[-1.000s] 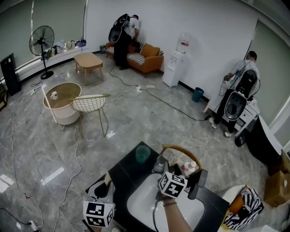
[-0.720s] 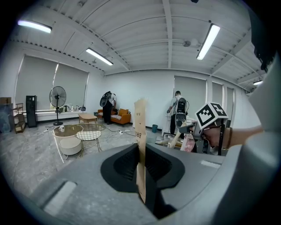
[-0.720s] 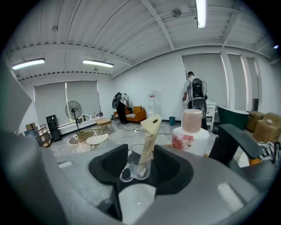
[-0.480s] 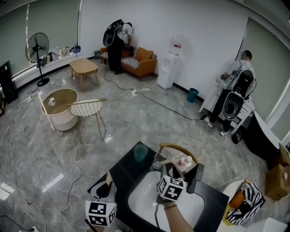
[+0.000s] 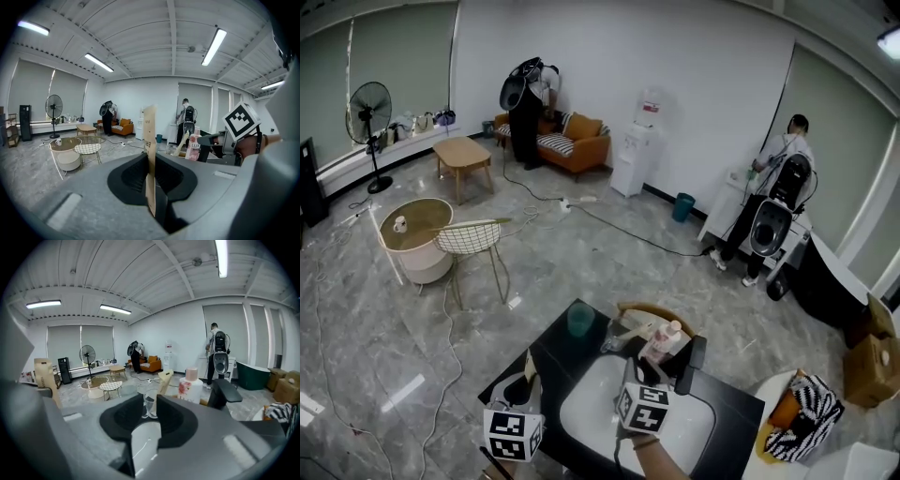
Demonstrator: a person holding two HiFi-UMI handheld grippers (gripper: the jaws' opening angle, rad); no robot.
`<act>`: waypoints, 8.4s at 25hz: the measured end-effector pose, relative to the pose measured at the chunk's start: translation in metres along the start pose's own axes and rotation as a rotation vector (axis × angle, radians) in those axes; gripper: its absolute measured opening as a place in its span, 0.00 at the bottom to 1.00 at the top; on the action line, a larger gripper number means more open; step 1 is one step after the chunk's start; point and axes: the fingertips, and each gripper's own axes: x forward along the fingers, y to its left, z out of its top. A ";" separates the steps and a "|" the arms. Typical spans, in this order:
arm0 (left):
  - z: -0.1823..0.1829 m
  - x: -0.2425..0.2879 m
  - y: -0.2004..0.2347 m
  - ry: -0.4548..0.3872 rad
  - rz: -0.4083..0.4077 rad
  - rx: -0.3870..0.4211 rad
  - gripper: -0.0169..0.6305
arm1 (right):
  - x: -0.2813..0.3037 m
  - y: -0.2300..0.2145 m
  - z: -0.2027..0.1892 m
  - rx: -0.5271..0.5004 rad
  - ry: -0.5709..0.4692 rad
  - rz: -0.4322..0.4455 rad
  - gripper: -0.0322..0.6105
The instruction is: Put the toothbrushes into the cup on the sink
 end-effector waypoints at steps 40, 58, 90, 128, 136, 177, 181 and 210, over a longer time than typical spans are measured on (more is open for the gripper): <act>0.057 0.045 -0.028 -0.075 -0.065 0.042 0.09 | -0.049 -0.018 -0.022 0.054 0.034 0.029 0.05; 0.093 0.092 -0.027 -0.121 -0.110 0.091 0.09 | -0.025 -0.017 -0.028 0.113 0.068 0.004 0.05; 0.129 0.164 -0.026 -0.206 -0.171 0.096 0.09 | -0.001 -0.026 -0.052 0.132 0.140 -0.014 0.06; 0.064 0.241 -0.034 -0.067 -0.169 0.229 0.09 | 0.024 -0.050 -0.079 0.226 0.208 -0.019 0.05; 0.053 0.240 -0.044 -0.013 -0.241 0.192 0.23 | 0.028 -0.050 -0.079 0.242 0.210 -0.016 0.05; 0.033 0.070 -0.043 -0.077 -0.135 -0.007 0.18 | -0.031 -0.018 -0.010 0.133 0.038 0.052 0.06; 0.030 0.053 -0.035 -0.075 -0.100 -0.027 0.12 | -0.035 -0.012 -0.004 0.125 0.020 0.062 0.06; 0.032 0.017 -0.031 -0.091 -0.042 -0.008 0.04 | -0.069 0.004 0.025 0.004 -0.047 0.058 0.05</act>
